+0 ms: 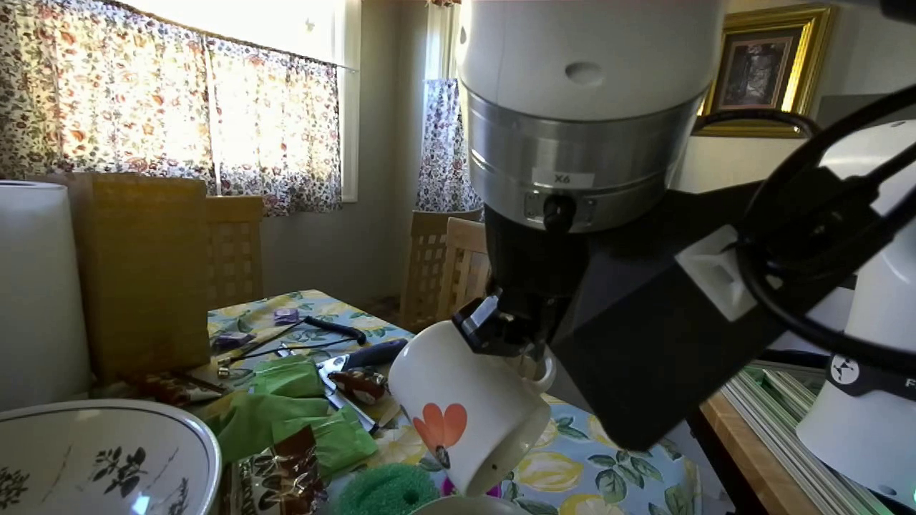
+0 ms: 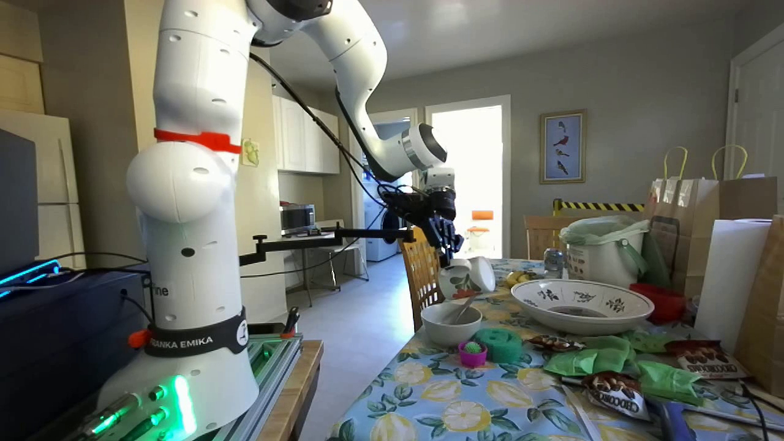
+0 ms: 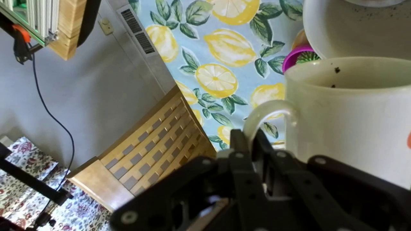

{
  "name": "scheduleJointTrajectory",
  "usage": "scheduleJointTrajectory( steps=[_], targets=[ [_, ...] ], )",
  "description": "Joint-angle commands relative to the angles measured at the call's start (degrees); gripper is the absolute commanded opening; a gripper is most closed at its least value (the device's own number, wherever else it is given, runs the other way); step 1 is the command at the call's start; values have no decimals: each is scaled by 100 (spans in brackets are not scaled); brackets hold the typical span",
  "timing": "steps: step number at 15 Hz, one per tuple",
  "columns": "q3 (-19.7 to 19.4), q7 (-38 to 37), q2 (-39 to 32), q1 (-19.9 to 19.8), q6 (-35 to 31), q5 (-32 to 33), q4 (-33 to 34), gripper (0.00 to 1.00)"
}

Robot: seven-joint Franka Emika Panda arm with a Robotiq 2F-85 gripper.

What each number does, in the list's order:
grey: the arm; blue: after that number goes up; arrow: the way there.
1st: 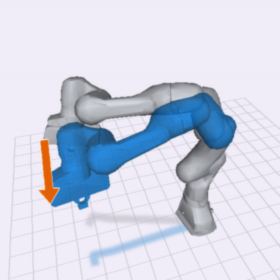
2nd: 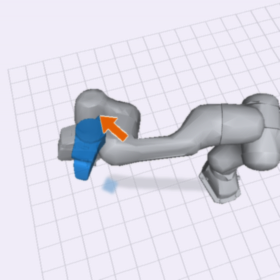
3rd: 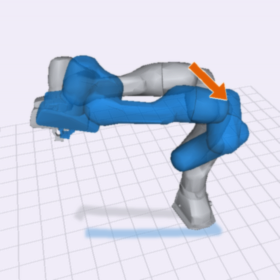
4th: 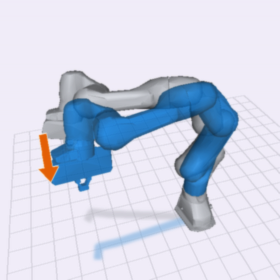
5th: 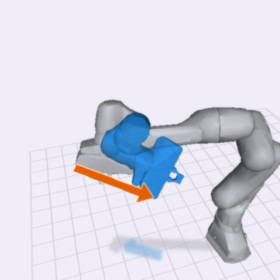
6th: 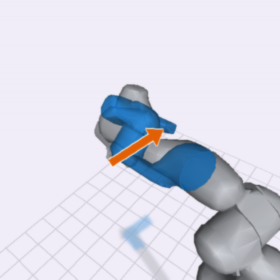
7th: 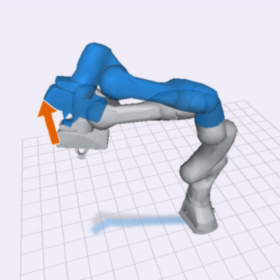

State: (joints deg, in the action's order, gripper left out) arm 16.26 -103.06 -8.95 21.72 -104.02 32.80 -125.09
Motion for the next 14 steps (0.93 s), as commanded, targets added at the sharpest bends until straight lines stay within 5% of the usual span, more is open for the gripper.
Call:
scheduleJointTrajectory(
  steps=[1,14],
  targets=[
    [10,-164,-206,103,298,211,349,3],
    [1,-352,-294,159,700,595,627,3]
  ],
)
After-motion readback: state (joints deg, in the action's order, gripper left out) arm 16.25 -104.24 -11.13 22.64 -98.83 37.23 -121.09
